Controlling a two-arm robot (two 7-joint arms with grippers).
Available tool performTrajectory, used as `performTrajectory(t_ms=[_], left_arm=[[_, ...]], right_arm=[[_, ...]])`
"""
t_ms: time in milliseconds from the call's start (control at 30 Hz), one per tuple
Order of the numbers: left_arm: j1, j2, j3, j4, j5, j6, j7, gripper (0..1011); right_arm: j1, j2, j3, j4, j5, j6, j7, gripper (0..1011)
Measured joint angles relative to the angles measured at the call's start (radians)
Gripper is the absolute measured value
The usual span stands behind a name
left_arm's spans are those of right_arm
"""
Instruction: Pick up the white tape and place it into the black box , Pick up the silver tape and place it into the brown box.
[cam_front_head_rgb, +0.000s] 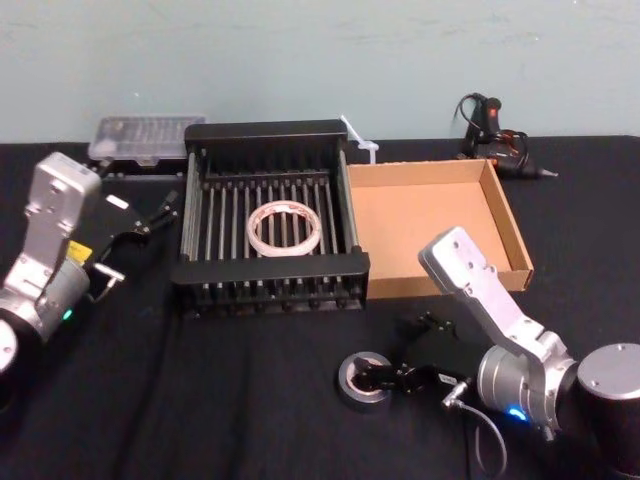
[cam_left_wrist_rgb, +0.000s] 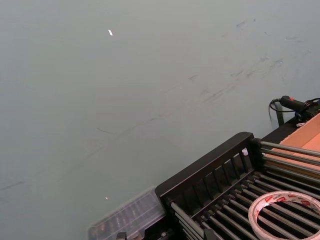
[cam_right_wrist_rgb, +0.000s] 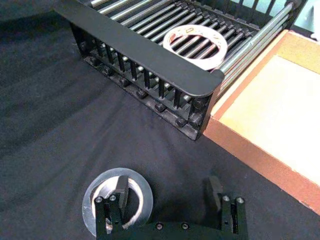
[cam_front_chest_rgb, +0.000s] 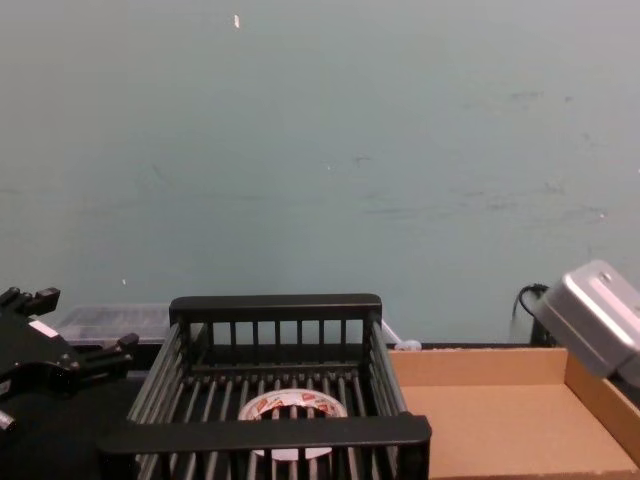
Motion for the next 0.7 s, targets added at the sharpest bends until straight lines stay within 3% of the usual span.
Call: performTrajectory(t_ms=[700], left_arm=[[0.0, 0.0, 0.0, 0.0, 0.0, 0.0, 0.0, 1001]], right_arm=[[0.004, -0.016, 0.002, 0.015, -0.017, 0.01, 0.018, 1000]])
